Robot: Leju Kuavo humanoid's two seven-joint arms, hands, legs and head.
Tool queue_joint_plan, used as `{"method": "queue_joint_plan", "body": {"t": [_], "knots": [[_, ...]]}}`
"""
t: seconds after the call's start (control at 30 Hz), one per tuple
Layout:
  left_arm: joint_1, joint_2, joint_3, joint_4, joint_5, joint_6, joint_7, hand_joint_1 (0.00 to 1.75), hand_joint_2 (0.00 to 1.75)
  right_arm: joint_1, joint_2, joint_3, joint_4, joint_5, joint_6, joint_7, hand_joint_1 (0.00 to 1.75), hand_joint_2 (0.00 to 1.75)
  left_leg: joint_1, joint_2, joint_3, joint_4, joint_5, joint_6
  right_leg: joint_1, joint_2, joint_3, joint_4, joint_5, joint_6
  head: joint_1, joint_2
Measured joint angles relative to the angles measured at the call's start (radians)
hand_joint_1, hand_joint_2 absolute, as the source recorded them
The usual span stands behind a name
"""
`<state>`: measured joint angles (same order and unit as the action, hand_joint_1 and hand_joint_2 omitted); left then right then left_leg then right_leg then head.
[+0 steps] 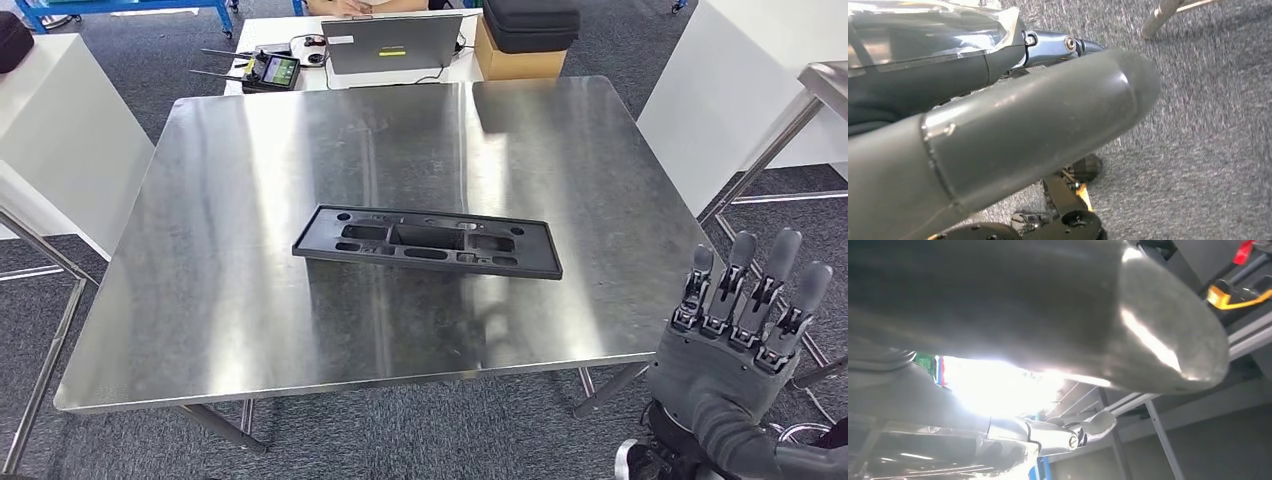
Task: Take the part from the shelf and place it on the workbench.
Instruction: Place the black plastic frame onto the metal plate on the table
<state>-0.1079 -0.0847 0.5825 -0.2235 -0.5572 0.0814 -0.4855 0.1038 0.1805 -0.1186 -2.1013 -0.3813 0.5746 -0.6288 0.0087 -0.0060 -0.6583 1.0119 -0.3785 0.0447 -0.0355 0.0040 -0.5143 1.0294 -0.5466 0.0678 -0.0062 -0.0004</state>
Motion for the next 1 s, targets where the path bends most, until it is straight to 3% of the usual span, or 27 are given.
{"method": "queue_joint_plan", "body": {"t": [0.03, 0.13, 0.17, 0.23, 0.3, 0.37, 0.4, 0.5, 0.53, 0.67, 0.73, 0.8, 0.87, 0.9, 0.97, 1.0], "knots": [[0.0, 0.0, 0.0, 0.0, 0.0, 0.0, -0.001, 0.0, 0.0, -0.001, 0.0, -0.003, 0.001, -0.004, 0.0, 0.003, 0.0, 0.0, -0.001, -0.001, -0.002, 0.003, 0.002, -0.007, 0.001, 0.0, 0.011, -0.026, 0.011, -0.006, 0.0, 0.0], [0.003, 0.0, 0.0, -0.001, -0.002, -0.001, -0.004, 0.0, 0.0, 0.0, 0.002, -0.007, 0.003, -0.009, -0.001, 0.006, 0.0, 0.0, 0.006, -0.001, -0.005, 0.0, 0.01, -0.027, 0.005, -0.001, 0.004, -0.027, 0.031, -0.038, -0.002, 0.0], [0.004, 0.0, 0.0, 0.0, -0.003, -0.002, -0.004, 0.0, 0.0, 0.001, 0.003, -0.008, 0.003, -0.009, -0.002, 0.007, 0.0, 0.0, 0.009, 0.0, -0.01, 0.011, -0.003, -0.032, 0.004, -0.002, 0.003, -0.028, 0.037, -0.048, -0.002, 0.0], [0.006, 0.0, 0.0, 0.0, -0.004, -0.002, -0.005, 0.0, 0.0, 0.001, 0.005, -0.009, 0.004, -0.009, -0.002, 0.008, 0.0, 0.0, 0.013, 0.002, -0.038, 0.088, -0.072, -0.041, 0.003, -0.006, -0.003, -0.028, 0.049, -0.063, -0.004, 0.0], [0.006, 0.0, 0.002, 0.0, -0.004, -0.002, -0.005, 0.0, 0.0, 0.003, 0.009, -0.011, 0.006, -0.009, -0.003, 0.013, 0.0, 0.0, 0.013, 0.003, -0.08, 0.224, -0.157, -0.047, 0.008, -0.008, -0.016, -0.027, 0.058, -0.069, -0.004, 0.0], [0.008, 0.0, 0.005, 0.0, -0.004, 0.0, -0.005, 0.0, 0.0, 0.004, 0.012, -0.013, 0.01, -0.01, -0.003, 0.02, 0.0, 0.0, 0.013, 0.003, -0.082, 0.29, -0.187, -0.046, 0.013, -0.01, -0.027, -0.026, 0.066, -0.07, -0.004, 0.0], [0.009, 0.0, 0.007, 0.0, -0.004, 0.0, -0.005, 0.0, 0.0, 0.005, 0.013, -0.013, 0.012, -0.01, -0.003, 0.022, 0.0, 0.0, 0.012, 0.003, -0.049, 0.256, -0.173, -0.041, 0.015, -0.01, -0.03, -0.026, 0.069, -0.069, -0.004, 0.0], [0.007, 0.002, 0.014, -0.001, -0.004, 0.0, -0.008, 0.0, 0.0, 0.004, 0.016, -0.016, 0.016, -0.01, -0.003, 0.025, 0.0, 0.0, 0.005, 0.003, 0.09, 0.053, -0.119, -0.017, 0.021, -0.01, -0.033, -0.026, 0.076, -0.064, -0.003, 0.0], [0.006, 0.002, 0.016, -0.001, -0.004, -0.001, -0.01, 0.0, 0.0, 0.003, 0.017, -0.016, 0.017, -0.01, -0.004, 0.026, 0.0, 0.0, 0.001, 0.003, 0.111, 0.017, -0.114, -0.011, 0.023, -0.01, -0.035, -0.026, 0.079, -0.06, -0.004, 0.0], [0.006, 0.005, 0.018, -0.001, -0.009, -0.006, -0.016, 0.0, 0.0, 0.0, 0.017, -0.02, 0.023, -0.016, -0.017, 0.036, 0.0, 0.0, -0.004, 0.006, 0.111, -0.013, -0.091, 0.009, 0.024, -0.011, -0.046, -0.024, 0.083, -0.038, -0.005, 0.0], [0.004, 0.005, 0.018, -0.001, -0.01, -0.007, -0.017, 0.0, 0.0, -0.002, 0.015, -0.023, 0.027, -0.02, -0.023, 0.038, 0.0, 0.0, -0.002, 0.01, 0.101, -0.027, -0.071, 0.022, 0.025, -0.009, -0.076, 0.037, 0.035, -0.041, -0.002, 0.0], [0.005, 0.006, 0.019, -0.001, -0.011, -0.008, -0.017, 0.0, 0.0, -0.003, 0.014, -0.026, 0.035, -0.023, -0.03, 0.039, 0.0, 0.0, -0.006, 0.011, 0.082, -0.028, -0.057, 0.029, 0.022, -0.008, -0.123, 0.159, -0.037, -0.048, -0.001, 0.0], [0.008, 0.007, 0.021, -0.001, -0.012, -0.008, -0.018, 0.0, 0.0, -0.002, 0.012, -0.03, 0.044, -0.026, -0.039, 0.042, 0.0, 0.0, -0.009, 0.011, 0.062, -0.027, -0.043, 0.029, 0.02, -0.008, -0.134, 0.231, -0.066, -0.038, -0.001, 0.0], [0.009, 0.007, 0.022, -0.001, -0.013, -0.008, -0.018, 0.0, 0.0, -0.002, 0.012, -0.032, 0.048, -0.027, -0.043, 0.045, 0.0, 0.0, -0.009, 0.011, 0.052, -0.026, -0.036, 0.027, 0.02, -0.008, -0.112, 0.211, -0.056, -0.028, -0.001, 0.0], [0.01, 0.008, 0.024, -0.001, -0.017, -0.01, -0.019, 0.0, 0.0, -0.003, 0.011, -0.034, 0.054, -0.028, -0.05, 0.048, 0.0, 0.0, -0.009, 0.01, 0.036, -0.021, -0.024, 0.021, 0.018, -0.008, -0.019, 0.073, -0.018, -0.013, -0.001, 0.0], [0.01, 0.008, 0.024, -0.001, -0.02, -0.012, -0.02, 0.0, 0.0, -0.003, 0.01, -0.034, 0.057, -0.028, -0.053, 0.05, 0.0, 0.0, -0.01, 0.008, 0.03, -0.017, -0.019, 0.016, 0.02, -0.006, 0.024, 0.007, -0.001, -0.013, -0.001, 0.0]]}}
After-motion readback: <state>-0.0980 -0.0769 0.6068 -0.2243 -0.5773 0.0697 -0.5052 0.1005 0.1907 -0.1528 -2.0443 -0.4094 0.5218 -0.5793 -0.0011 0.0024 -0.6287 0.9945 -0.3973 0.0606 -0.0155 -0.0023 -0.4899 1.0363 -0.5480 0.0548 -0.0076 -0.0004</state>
